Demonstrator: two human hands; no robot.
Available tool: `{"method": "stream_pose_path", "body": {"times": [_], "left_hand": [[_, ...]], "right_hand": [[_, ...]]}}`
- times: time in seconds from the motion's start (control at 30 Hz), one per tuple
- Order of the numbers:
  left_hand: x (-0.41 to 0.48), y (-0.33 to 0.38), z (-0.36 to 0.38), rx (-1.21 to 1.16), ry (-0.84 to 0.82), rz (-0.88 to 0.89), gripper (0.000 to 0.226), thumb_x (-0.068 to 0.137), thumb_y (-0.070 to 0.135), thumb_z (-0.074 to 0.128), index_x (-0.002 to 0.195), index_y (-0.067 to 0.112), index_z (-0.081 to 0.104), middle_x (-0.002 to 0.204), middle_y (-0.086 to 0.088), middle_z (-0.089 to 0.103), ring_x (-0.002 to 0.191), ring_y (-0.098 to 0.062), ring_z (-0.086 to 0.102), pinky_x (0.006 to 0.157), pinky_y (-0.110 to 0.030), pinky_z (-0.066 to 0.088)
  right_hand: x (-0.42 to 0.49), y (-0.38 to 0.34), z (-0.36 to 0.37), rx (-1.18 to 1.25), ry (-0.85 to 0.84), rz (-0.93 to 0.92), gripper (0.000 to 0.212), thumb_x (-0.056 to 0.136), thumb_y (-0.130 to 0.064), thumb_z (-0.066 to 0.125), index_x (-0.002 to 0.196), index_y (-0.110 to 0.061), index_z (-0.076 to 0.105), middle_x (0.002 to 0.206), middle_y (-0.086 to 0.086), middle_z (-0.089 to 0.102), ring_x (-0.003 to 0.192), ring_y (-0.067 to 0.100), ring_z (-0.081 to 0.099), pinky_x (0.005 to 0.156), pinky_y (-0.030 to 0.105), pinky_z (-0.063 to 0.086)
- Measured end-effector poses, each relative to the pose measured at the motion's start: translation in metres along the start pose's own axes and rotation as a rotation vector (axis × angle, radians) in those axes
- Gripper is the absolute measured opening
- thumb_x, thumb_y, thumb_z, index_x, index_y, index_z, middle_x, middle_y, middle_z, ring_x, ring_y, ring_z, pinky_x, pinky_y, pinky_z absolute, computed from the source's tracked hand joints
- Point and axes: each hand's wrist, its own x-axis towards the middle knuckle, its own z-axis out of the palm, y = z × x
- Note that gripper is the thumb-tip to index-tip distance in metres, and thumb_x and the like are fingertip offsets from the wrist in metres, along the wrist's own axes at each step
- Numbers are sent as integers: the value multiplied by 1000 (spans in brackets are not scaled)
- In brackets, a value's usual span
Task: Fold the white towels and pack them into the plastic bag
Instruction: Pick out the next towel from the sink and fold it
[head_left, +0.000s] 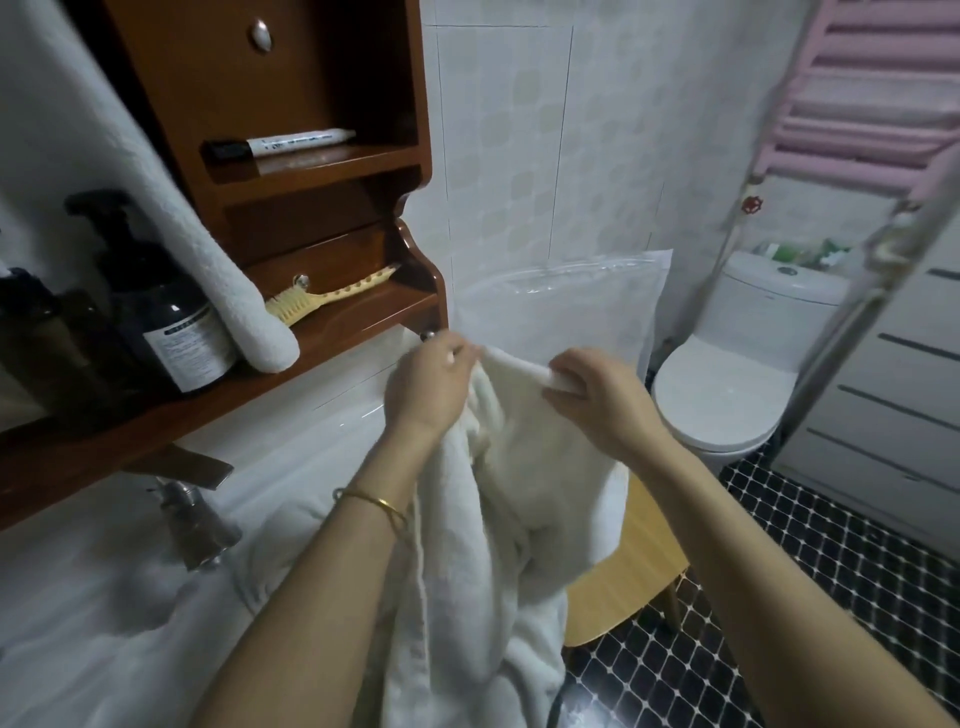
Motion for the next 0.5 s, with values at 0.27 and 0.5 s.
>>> {"method": "stream_pose_path", "body": {"times": [0.27,0.5], "left_hand": [[36,-2,-70,277,492,-5,23,98,32,46,98,15,62,94,-1,60,76,-16,49,62,-30,37],[1,9,-28,-129,-437,74,82,72,28,81,140,31,37,141,11,41,123,-1,38,92,-11,36]], "right_hand": [[14,31,-9,-27,-162,263,25,74,-30,72,70,-24,48,67,-7,56,71,21,58,53,30,36],[21,6,21,-209,107,-204,24,70,-6,68,82,-9,47,75,13,55,72,33,51,54,33,27]]}}
